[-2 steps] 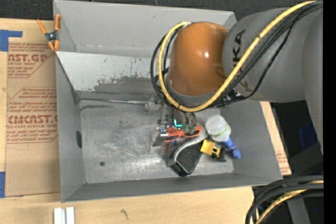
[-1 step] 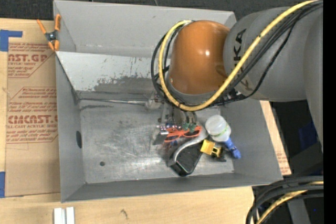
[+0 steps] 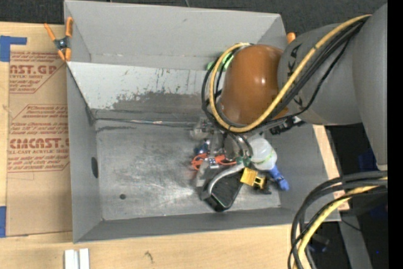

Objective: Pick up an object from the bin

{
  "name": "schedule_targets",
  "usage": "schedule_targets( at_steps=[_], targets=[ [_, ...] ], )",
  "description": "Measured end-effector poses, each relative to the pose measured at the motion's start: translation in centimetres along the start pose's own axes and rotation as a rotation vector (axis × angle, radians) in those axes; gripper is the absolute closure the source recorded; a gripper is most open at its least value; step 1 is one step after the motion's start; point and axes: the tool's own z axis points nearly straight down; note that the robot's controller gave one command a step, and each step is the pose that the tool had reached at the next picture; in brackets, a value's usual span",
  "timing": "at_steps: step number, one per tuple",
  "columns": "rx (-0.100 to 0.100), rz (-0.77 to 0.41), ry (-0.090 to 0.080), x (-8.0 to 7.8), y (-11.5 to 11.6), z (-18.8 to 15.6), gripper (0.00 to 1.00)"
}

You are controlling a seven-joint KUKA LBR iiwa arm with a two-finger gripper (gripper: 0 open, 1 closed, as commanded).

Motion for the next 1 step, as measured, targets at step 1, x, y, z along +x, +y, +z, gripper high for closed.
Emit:
schedule_targets(
  at_steps=[1],
  targets=[
    [0.0, -0.112, 0.007, 0.93, -6.34, -0.6, 0.0]
  ],
)
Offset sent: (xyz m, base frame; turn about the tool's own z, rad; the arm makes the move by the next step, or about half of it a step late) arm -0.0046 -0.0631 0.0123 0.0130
